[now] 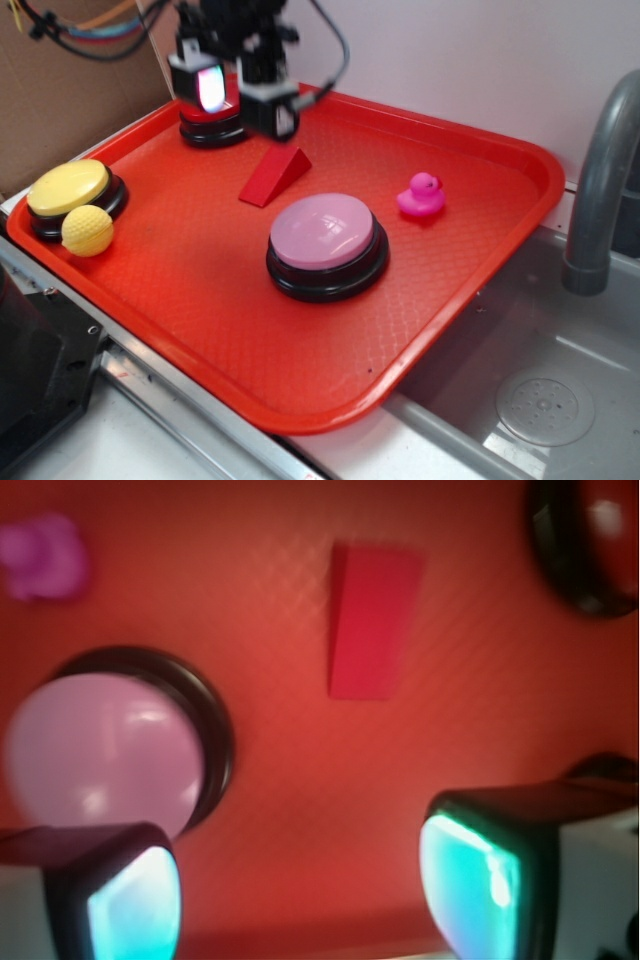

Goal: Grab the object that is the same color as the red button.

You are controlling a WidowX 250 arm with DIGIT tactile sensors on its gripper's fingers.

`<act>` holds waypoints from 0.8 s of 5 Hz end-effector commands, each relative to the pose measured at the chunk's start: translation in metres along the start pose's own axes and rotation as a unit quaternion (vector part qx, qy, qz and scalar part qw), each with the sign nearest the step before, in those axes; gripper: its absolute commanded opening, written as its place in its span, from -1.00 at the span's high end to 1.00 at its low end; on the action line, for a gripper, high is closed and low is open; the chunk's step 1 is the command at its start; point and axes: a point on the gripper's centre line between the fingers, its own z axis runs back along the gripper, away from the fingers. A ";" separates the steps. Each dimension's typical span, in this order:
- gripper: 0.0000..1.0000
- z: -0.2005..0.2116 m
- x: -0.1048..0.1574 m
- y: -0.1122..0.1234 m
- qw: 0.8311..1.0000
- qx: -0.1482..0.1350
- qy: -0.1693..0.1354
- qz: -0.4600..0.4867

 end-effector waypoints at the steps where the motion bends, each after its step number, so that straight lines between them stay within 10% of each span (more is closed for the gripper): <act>1: -1.00 -0.007 0.023 0.046 0.998 -0.038 -0.020 0.038; 4: -1.00 -0.008 0.049 0.047 0.994 -0.019 -0.108 -0.005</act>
